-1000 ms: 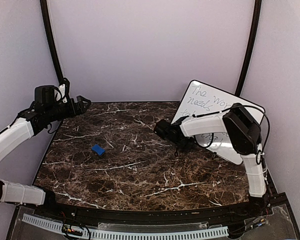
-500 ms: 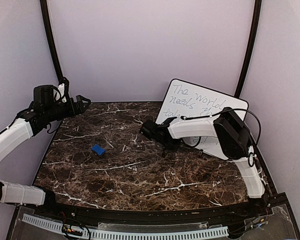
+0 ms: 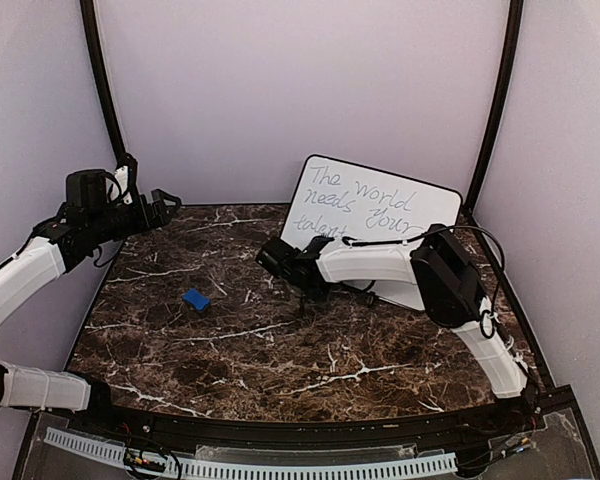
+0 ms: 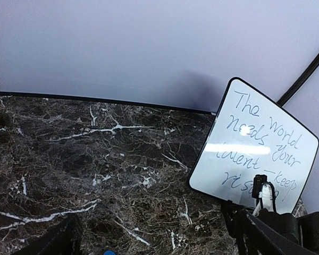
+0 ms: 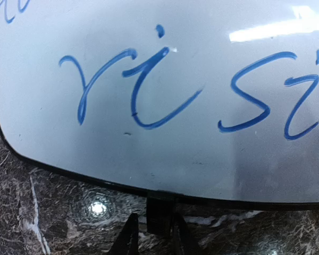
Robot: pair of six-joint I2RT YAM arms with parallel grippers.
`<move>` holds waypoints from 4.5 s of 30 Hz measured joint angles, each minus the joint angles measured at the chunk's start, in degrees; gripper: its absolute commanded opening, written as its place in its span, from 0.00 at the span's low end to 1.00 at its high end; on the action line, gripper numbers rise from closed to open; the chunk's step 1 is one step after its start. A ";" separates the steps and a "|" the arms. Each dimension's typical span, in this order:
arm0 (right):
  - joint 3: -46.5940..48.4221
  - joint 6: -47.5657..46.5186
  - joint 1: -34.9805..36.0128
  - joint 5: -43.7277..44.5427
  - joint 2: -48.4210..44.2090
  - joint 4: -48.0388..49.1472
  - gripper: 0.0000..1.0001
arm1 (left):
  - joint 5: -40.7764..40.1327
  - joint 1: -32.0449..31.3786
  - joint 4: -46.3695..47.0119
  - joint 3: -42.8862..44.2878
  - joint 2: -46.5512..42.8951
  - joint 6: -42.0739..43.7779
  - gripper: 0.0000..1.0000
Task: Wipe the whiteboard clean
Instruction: Move the whiteboard to the center of the board.
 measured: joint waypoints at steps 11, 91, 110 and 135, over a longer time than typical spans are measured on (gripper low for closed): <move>-11.08 -2.54 1.01 -1.51 -6.84 5.88 0.45 | 0.00 0.00 0.00 0.00 0.00 0.00 0.99; -24.28 -5.66 6.32 0.61 -14.34 -2.27 0.66 | 2.49 0.00 0.85 -0.70 -1.81 -1.11 0.99; -28.20 -56.54 -2.49 -23.02 -43.80 18.97 0.99 | -1.66 -11.02 -2.19 1.29 5.60 3.17 0.99; -17.68 -74.66 -38.93 -50.77 -50.90 15.41 0.97 | -19.30 -33.20 -1.95 11.10 37.79 0.85 0.71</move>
